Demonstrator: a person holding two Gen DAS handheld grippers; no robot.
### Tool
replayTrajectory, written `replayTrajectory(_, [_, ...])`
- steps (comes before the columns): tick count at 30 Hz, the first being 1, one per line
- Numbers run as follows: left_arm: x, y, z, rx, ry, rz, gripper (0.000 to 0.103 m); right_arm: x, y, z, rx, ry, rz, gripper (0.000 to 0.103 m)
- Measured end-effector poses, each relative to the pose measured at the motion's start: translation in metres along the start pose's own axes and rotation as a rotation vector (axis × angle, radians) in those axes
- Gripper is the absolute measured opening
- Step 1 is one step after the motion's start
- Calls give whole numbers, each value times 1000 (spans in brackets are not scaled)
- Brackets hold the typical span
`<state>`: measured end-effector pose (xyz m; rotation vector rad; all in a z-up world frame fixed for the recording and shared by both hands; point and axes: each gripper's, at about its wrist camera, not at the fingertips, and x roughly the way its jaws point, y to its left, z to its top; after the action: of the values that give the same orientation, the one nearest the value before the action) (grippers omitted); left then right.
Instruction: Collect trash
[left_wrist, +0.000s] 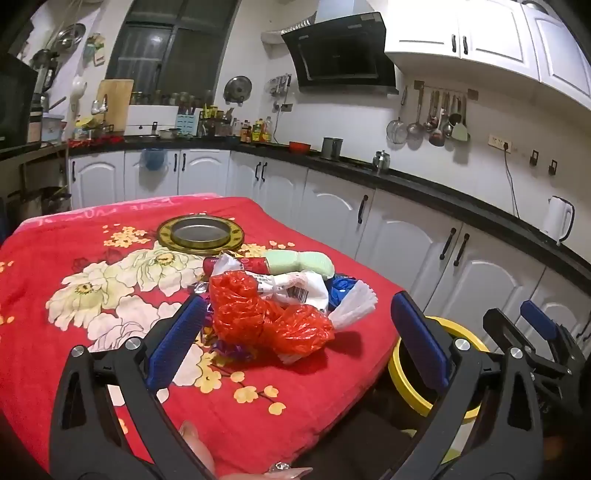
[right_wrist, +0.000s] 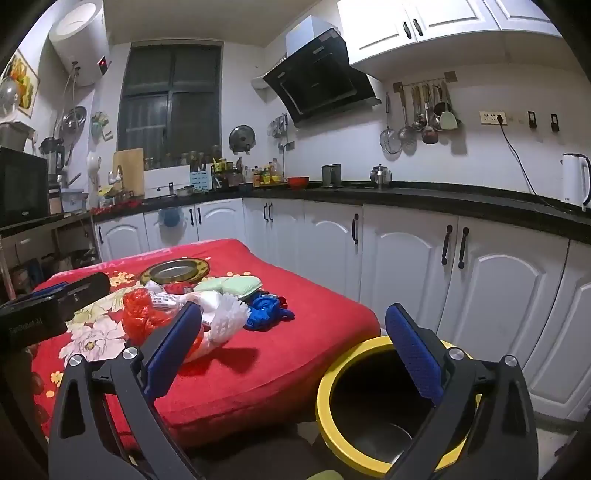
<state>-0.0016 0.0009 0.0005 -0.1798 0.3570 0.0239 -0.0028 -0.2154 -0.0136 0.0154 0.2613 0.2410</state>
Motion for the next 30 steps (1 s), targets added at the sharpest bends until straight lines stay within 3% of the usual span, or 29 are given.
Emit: replayTrajectory(30, [-6,-2,8,-4,1,0,92,-10,1,8,0,-22,-6,97])
